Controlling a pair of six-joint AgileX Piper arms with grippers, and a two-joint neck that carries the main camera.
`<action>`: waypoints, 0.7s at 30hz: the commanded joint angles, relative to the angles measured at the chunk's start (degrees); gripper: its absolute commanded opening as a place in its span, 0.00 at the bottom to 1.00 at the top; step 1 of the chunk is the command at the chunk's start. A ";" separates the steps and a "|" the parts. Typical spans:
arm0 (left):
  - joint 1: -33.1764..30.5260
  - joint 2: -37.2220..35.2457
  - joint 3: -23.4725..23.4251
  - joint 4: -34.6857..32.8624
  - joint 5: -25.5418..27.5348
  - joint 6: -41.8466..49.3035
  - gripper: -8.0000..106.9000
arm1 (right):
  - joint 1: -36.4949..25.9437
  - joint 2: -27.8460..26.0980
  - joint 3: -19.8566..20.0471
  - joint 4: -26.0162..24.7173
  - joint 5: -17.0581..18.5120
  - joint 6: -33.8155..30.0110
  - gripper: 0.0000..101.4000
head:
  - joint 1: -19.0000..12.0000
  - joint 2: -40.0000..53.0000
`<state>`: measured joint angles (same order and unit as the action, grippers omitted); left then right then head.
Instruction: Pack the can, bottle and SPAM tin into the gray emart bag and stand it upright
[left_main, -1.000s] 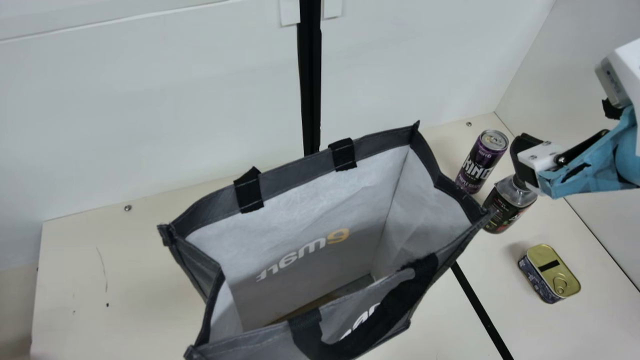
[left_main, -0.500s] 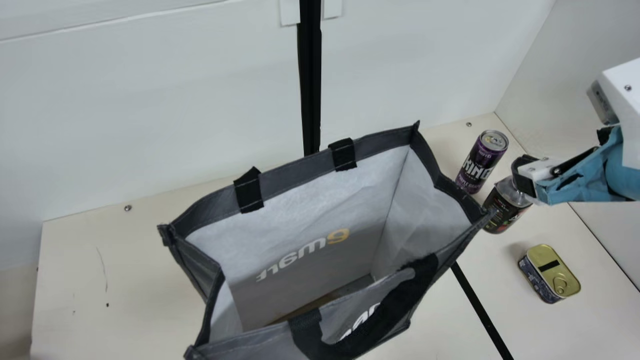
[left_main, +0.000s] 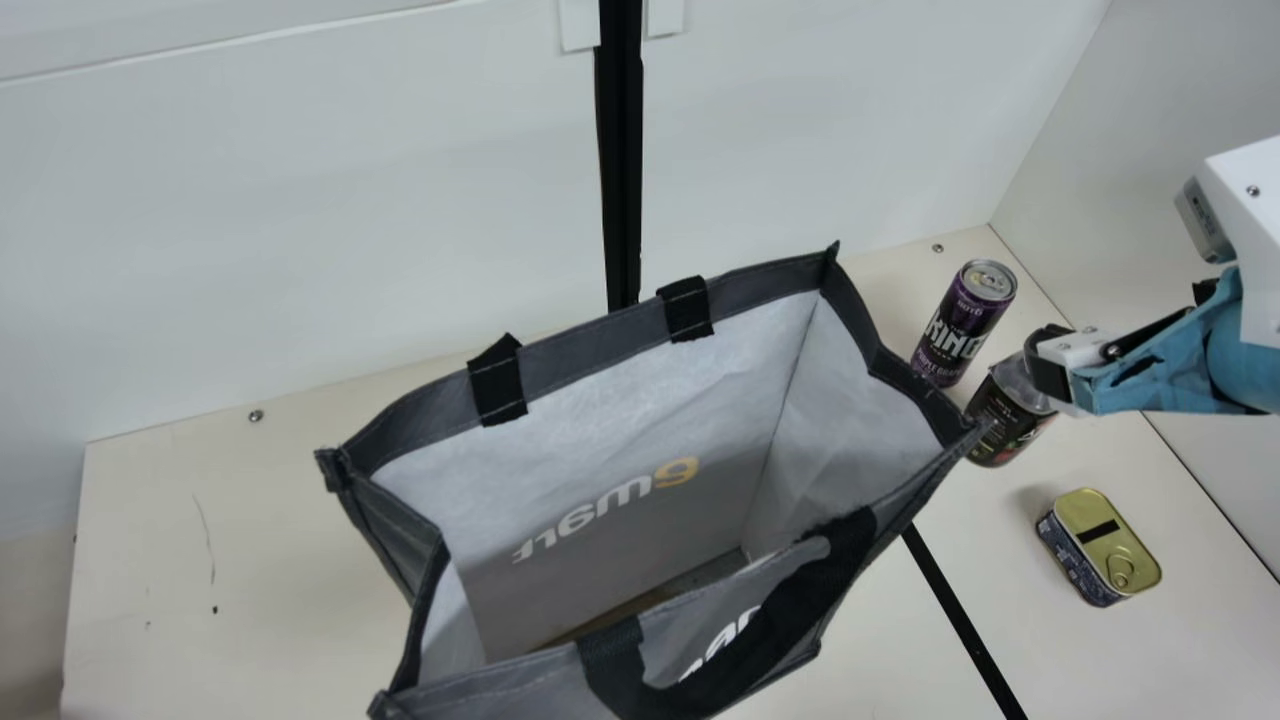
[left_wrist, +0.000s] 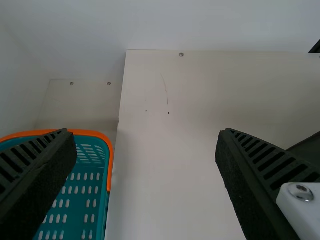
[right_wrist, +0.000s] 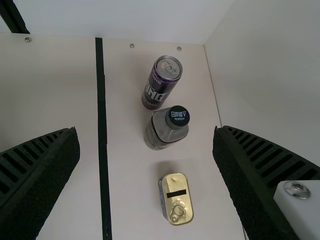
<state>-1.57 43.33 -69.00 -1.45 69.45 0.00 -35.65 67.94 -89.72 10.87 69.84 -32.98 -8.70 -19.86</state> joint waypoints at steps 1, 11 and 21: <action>0.00 0.00 0.00 0.00 0.00 0.00 0.85 | 0.00 0.00 0.00 0.00 0.00 0.00 0.94 | -1.30 -0.14; 0.00 0.00 0.00 0.00 0.00 0.00 0.85 | 0.00 0.00 0.00 0.00 0.00 0.00 0.94 | -1.30 -0.14; 0.00 0.00 0.00 0.00 0.00 0.00 0.85 | 0.00 0.00 0.00 0.00 0.00 0.00 0.94 | -1.30 -0.14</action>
<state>-1.57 43.33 -69.00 -1.45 69.45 0.00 -35.65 67.94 -89.72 10.87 69.84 -32.98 -8.70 -19.95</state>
